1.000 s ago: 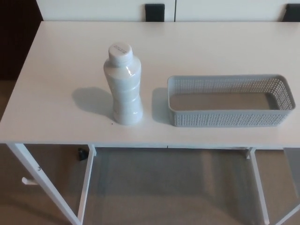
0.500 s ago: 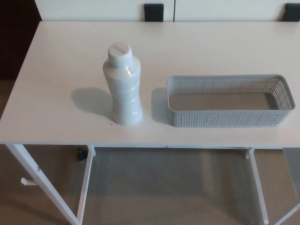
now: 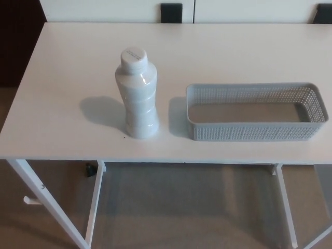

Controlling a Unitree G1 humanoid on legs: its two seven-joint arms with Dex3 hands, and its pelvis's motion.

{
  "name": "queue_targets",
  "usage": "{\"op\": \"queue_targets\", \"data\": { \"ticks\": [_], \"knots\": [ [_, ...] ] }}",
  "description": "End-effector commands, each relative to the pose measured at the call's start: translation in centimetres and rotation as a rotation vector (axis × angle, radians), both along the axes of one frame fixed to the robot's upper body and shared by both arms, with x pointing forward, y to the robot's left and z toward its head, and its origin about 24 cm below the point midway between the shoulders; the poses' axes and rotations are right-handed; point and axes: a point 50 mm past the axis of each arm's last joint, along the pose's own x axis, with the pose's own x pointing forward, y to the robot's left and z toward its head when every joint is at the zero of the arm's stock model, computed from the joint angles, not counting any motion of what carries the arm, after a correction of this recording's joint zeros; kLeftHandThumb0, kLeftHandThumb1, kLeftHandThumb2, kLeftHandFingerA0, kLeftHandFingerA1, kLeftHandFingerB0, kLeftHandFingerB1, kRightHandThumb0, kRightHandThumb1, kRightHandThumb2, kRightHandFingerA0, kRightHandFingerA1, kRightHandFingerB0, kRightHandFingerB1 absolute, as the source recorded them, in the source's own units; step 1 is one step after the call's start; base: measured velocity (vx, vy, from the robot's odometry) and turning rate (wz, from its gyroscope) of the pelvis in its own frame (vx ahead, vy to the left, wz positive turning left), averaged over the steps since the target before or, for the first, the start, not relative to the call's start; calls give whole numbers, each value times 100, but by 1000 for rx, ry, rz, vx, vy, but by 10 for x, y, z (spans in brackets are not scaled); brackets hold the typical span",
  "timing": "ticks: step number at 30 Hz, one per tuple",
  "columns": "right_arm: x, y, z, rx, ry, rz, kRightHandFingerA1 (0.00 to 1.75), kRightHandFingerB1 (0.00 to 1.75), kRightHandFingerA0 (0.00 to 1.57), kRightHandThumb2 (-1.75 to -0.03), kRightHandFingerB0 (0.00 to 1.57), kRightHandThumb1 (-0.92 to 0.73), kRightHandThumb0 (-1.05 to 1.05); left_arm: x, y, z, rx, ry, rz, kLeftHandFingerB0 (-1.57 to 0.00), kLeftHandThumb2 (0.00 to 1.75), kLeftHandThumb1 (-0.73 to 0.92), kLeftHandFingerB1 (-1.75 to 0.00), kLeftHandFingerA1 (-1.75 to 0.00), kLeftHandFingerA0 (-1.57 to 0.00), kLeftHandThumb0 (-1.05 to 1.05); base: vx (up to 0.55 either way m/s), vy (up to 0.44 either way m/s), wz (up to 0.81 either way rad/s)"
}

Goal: The robot walk up to a desk on which a bottle is kept on the left hand side and a container is kept on the right hand side. The robot uses its left hand to pick up the bottle and places it in the container.

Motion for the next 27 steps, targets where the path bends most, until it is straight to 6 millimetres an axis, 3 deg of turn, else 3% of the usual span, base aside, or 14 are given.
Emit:
{"op": "queue_targets", "data": {
  "ticks": [1,4,5,6,7,18,19,20,21,27],
  "knots": [
    [9,-4,2,-2,19,35,45,37,67,-61,47,-70,-37,53,-56,57,-27,-186,-207,0,71,37,0,-21,0,-61,0,0,0],
    [9,-5,2,-1,18,36,45,37,67,-61,48,-70,-37,62,-65,55,-48,-163,-235,0,71,38,0,-21,0,-60,0,0,0],
    [9,-4,3,-2,14,41,45,37,69,-61,48,-70,-39,66,-69,54,-32,-149,-249,0,73,34,-13,-29,0,-52,0,0,0],
    [9,-5,3,-4,11,46,45,37,69,-61,48,-70,-39,69,-72,53,-19,-138,-262,0,73,34,-13,-29,0,-52,0,0,0],
    [12,-4,4,-8,5,52,45,37,67,-61,46,-69,-37,76,-78,51,-9,-126,-285,0,75,40,0,-19,0,-64,0,0,0],
    [21,-6,7,-9,-9,68,45,38,68,-61,49,-71,-37,98,-115,25,23,-37,-400,0,79,43,-1,-13,0,-71,0,0,0],
    [22,-6,7,-12,-9,67,45,38,68,-61,49,-71,-37,100,-118,22,42,-24,-407,0,58,49,-8,-24,0,-75,0,0,0],
    [24,-6,7,-15,-9,65,45,38,68,-61,49,-71,-37,102,-121,19,66,-9,-415,0,58,49,-8,-24,0,-75,0,0,0],
    [24,-6,7,-12,-10,63,45,38,68,-61,49,-71,-37,103,-123,17,53,6,-421,0,81,39,-9,-16,0,-68,0,0,0],
    [23,-6,8,-4,-19,70,45,38,68,-61,49,-71,-37,107,-138,-1,-1,53,-463,0,78,43,0,-7,0,-72,0,0,0]
  ]
}}
